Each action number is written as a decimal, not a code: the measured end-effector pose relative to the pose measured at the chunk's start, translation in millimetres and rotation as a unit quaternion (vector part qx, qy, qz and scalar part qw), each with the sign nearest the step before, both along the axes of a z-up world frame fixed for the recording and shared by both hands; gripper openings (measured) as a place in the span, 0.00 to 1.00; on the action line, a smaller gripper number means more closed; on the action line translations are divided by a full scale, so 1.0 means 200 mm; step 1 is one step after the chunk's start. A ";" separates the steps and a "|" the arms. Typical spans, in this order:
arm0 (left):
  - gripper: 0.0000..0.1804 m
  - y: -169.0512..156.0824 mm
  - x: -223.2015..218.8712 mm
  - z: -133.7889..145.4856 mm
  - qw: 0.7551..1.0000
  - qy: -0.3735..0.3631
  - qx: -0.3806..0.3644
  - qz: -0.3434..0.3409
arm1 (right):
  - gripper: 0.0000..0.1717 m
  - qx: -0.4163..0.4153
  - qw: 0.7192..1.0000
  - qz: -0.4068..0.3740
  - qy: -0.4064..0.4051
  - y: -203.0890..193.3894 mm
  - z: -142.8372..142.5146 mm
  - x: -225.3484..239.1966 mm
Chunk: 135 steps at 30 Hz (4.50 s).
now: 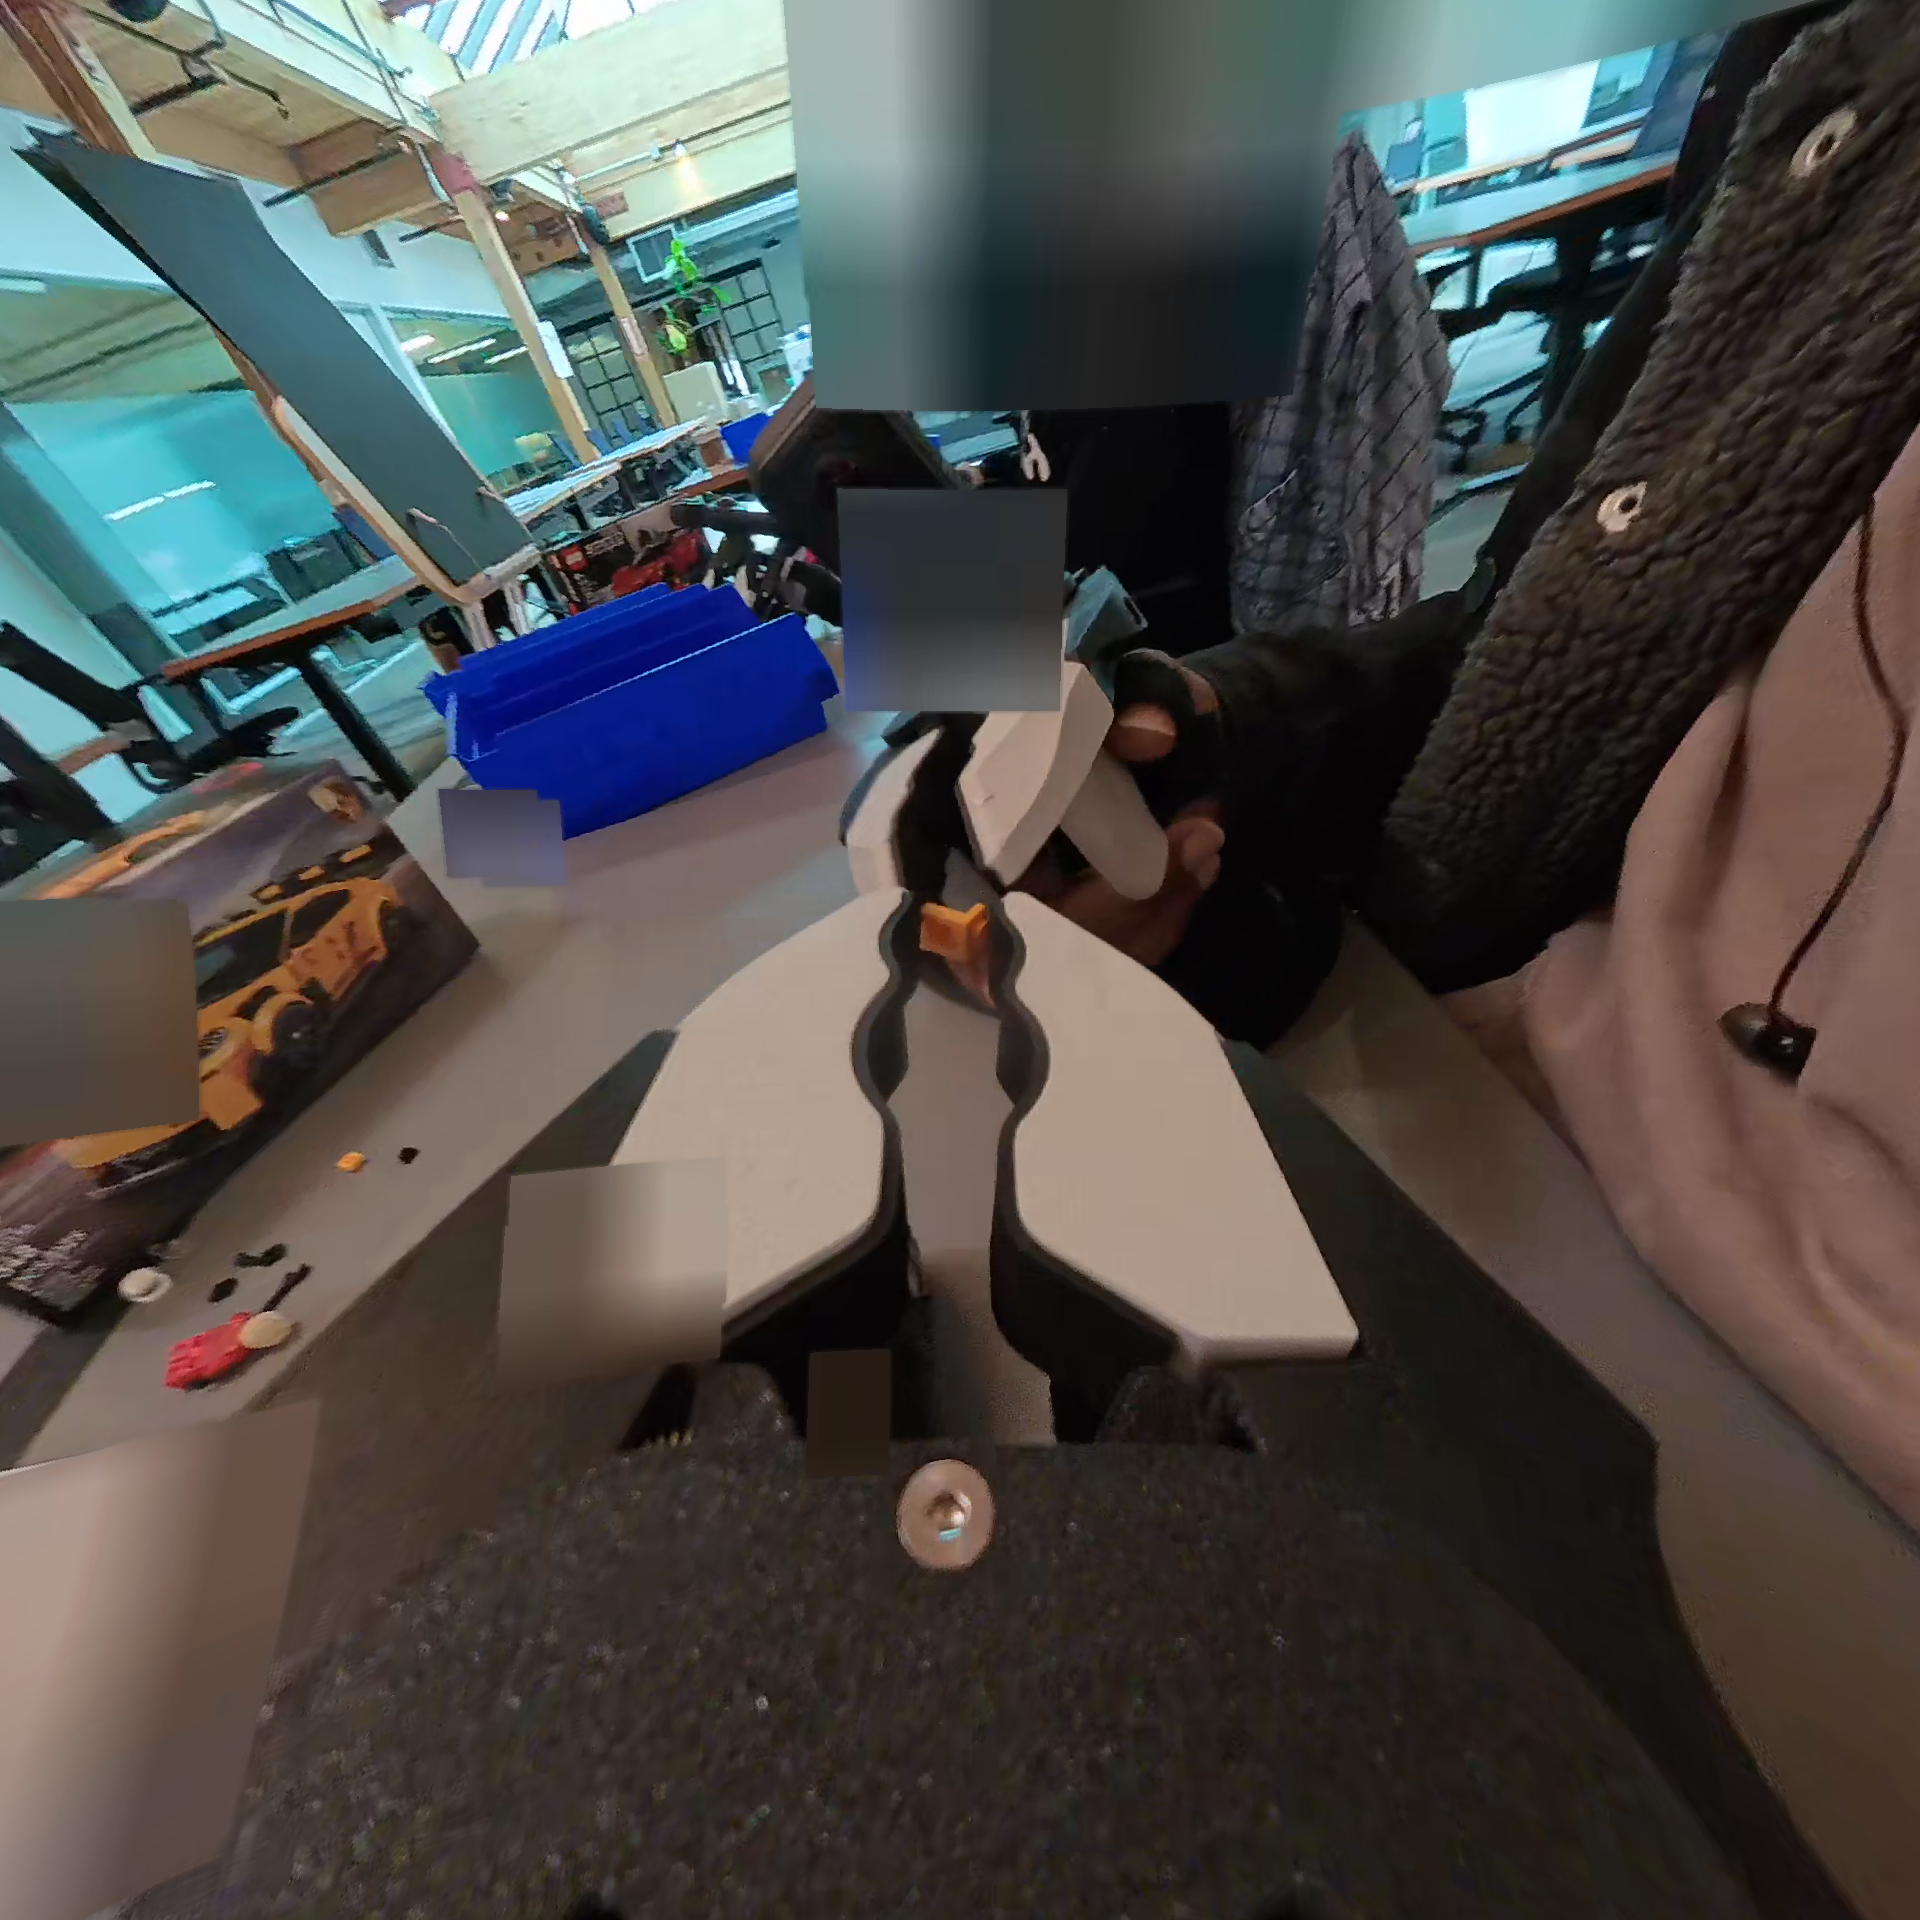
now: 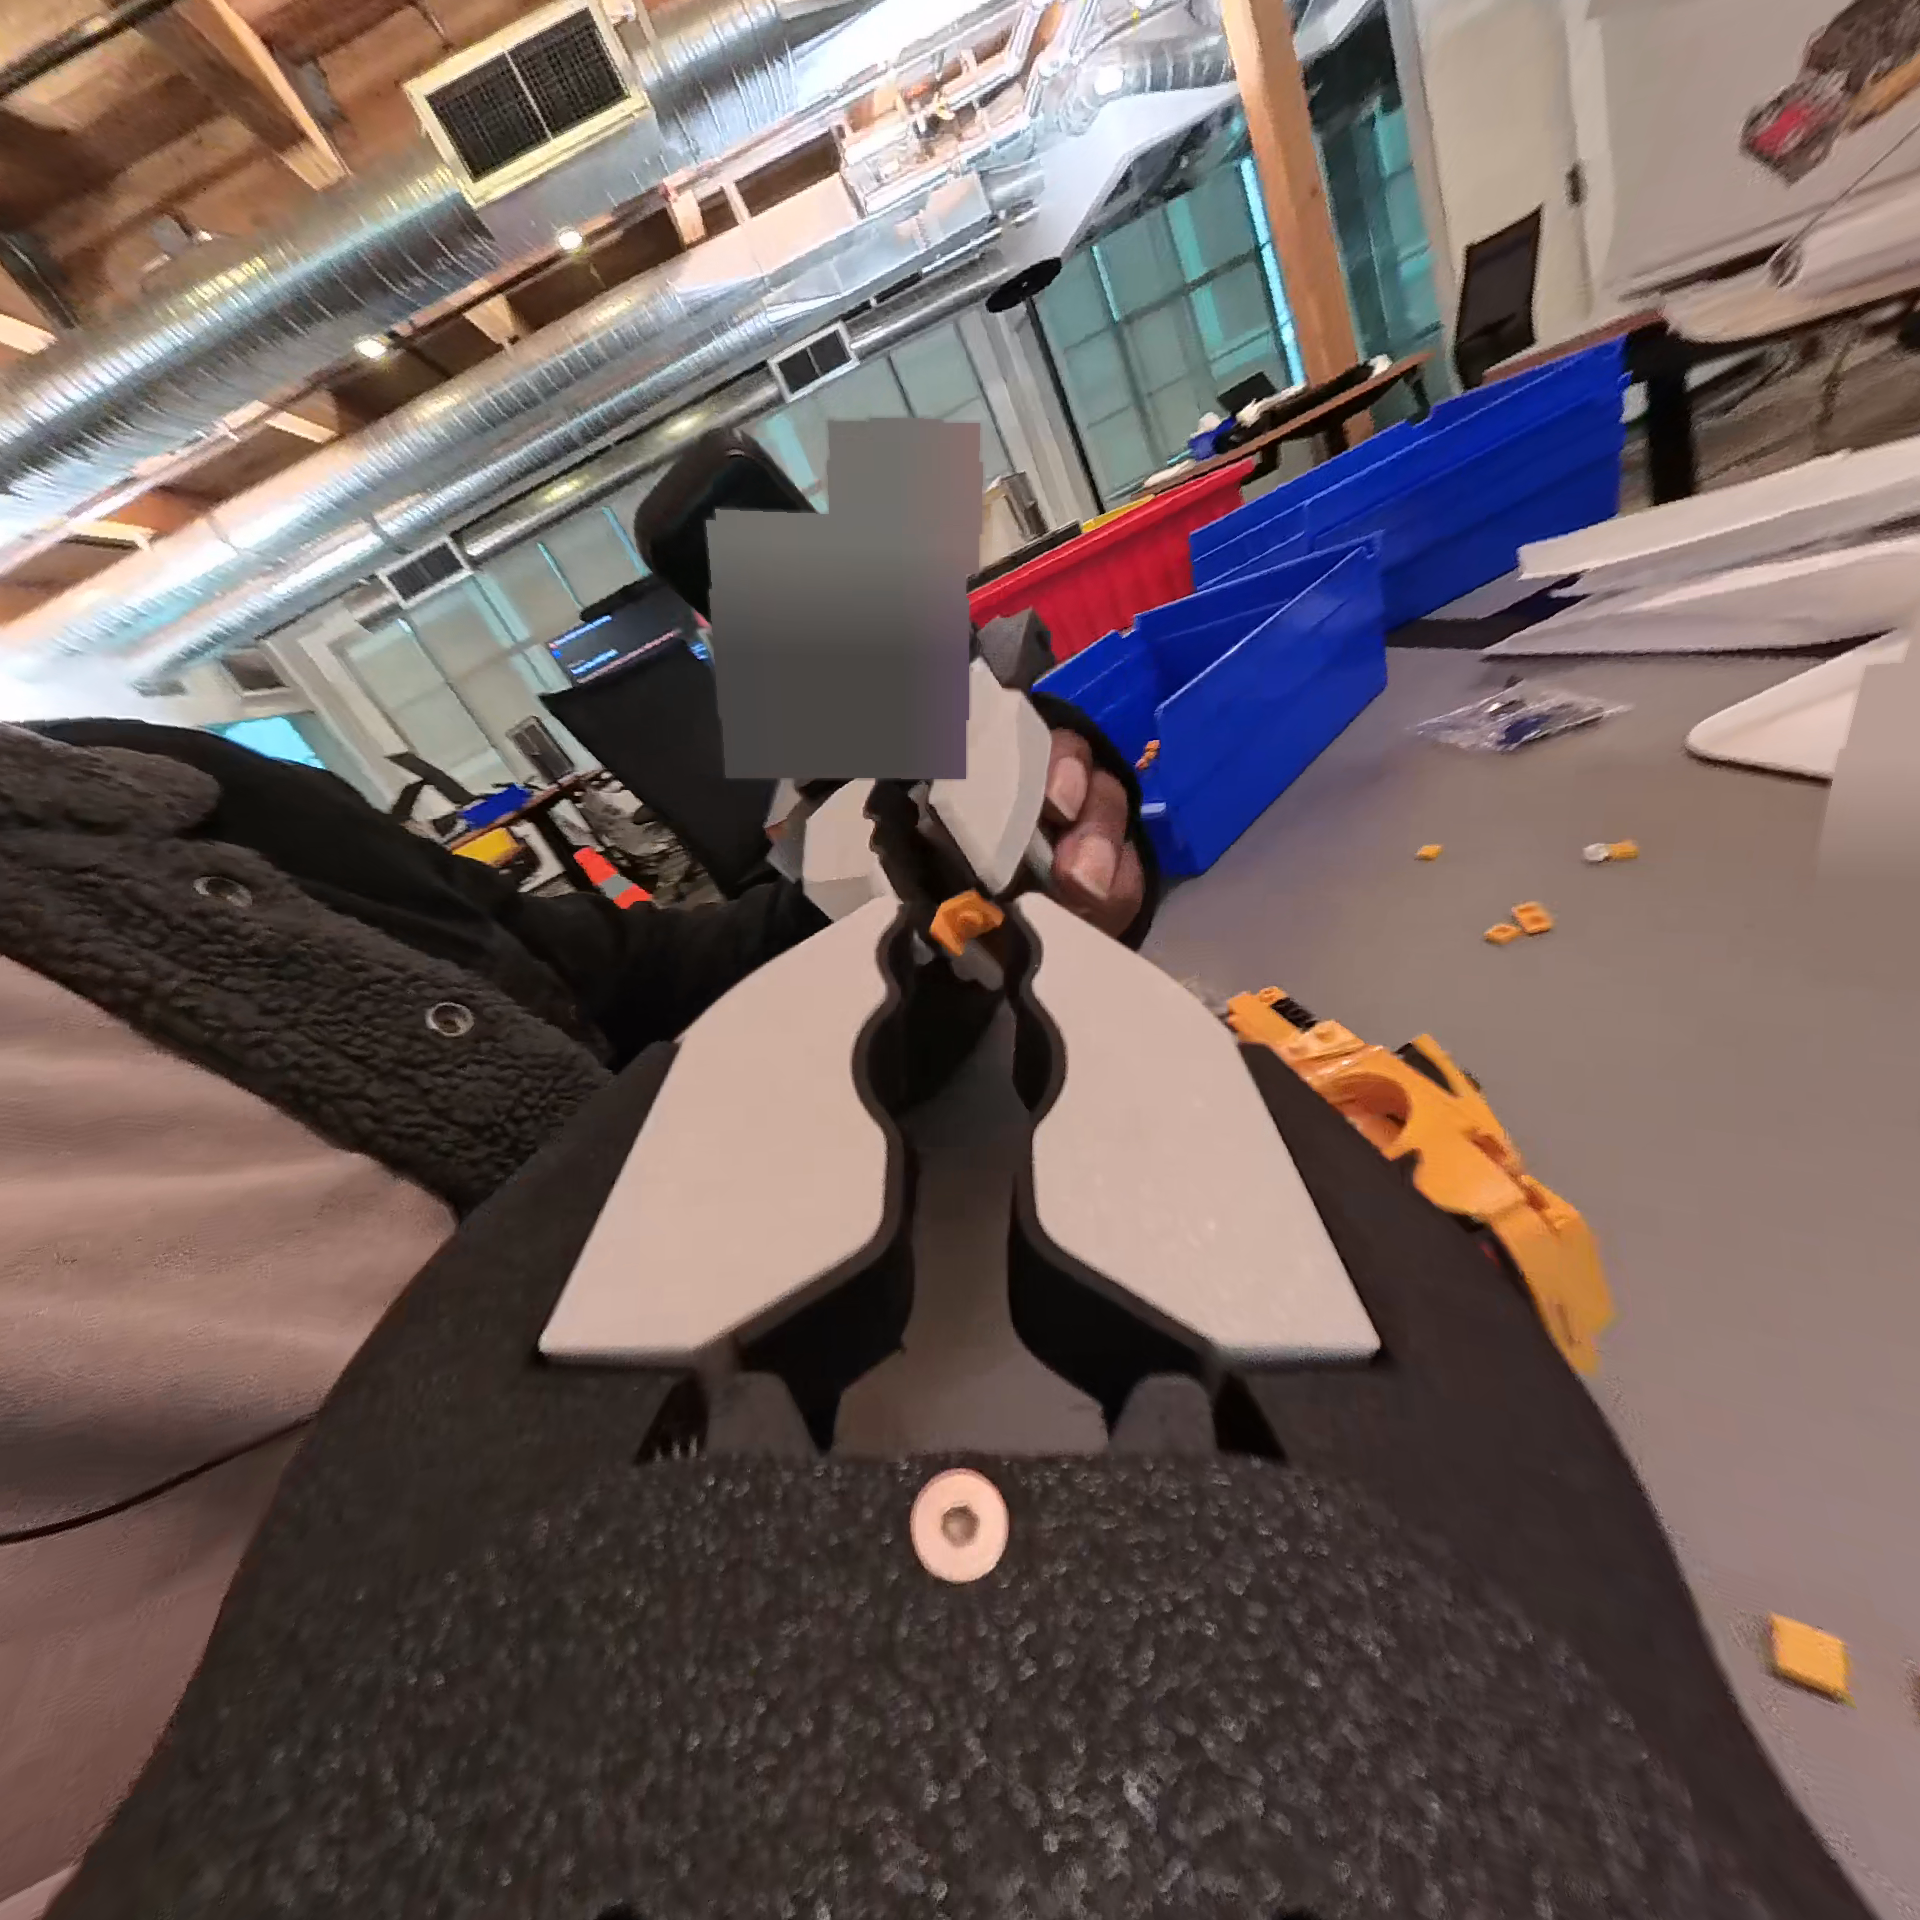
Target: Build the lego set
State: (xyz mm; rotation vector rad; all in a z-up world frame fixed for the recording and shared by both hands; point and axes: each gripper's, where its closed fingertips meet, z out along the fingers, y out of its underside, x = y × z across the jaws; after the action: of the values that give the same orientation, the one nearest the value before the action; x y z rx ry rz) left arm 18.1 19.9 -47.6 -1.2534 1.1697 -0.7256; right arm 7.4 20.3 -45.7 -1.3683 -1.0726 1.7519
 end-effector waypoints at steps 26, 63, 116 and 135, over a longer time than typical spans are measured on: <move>0.07 0.03 0.00 -0.04 0.998 -0.048 -0.050 0.007 | 0.00 0.002 0.999 -0.032 -0.006 0.11 -0.03 0.06; 0.11 0.09 0.00 -0.13 0.910 -0.147 -0.382 -0.062 | 0.04 0.527 0.816 -0.220 -0.091 0.10 -0.13 0.00; 0.04 0.09 -0.01 -0.25 0.904 -0.080 -0.420 0.000 | 0.04 0.586 0.771 -0.202 -0.148 0.11 -0.26 -0.02; 0.03 -0.01 0.00 -0.14 0.847 -0.155 -0.489 -0.138 | 0.05 0.507 0.845 -0.157 -0.064 0.01 -0.16 0.00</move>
State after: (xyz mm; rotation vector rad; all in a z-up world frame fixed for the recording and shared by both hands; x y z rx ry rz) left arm 17.6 17.4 -75.3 -1.6952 0.6874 -1.8189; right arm 7.2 21.8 -78.1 -0.8764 -1.4353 0.6256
